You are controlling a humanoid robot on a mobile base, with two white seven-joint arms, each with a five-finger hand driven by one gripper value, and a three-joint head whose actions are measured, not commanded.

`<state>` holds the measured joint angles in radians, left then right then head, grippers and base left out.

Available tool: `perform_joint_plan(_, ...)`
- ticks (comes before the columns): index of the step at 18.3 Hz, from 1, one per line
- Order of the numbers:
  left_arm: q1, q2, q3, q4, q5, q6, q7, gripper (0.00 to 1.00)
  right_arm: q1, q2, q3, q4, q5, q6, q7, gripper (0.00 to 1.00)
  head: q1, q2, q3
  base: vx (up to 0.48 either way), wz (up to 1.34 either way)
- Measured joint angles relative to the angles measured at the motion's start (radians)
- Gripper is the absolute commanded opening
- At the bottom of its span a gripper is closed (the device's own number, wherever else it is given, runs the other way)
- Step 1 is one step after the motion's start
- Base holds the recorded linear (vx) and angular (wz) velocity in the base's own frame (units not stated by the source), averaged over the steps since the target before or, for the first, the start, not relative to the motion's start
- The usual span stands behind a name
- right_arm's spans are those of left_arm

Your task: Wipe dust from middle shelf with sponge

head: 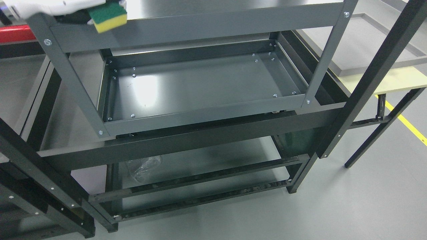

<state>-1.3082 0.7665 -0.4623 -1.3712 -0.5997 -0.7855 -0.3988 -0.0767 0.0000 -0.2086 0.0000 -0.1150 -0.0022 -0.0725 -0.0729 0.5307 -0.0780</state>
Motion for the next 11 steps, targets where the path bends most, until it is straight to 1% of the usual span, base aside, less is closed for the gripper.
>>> perform_joint_plan(2,-0.038,-0.047,0.005,-0.002,0.000,0.000,0.001,0.00,0.000,0.000,0.000,0.000,0.000,0.000,0.000,1.00,0.0000,0.000,0.000,0.000,0.00)
perform_joint_plan(4,-0.083,-0.118,0.009,0.002,-0.021,0.000,0.001,0.00,0.000,0.000,0.000,0.000,0.000,0.000,0.000,1.00,0.0000,0.000,0.000,0.000,0.00)
perform_joint_plan(9,-0.205,-0.343,0.016,0.061,-0.161,0.000,0.007,0.00,0.000,0.000,0.000,0.000,0.000,0.000,-0.001,1.00,0.0000,0.000,0.000,0.000,0.00)
perform_joint_plan(11,-0.241,-0.412,0.013,0.091,-0.225,0.000,0.026,0.00,0.000,0.000,0.000,0.000,0.000,0.000,-0.001,1.00,0.0000,0.000,0.000,0.000,0.00)
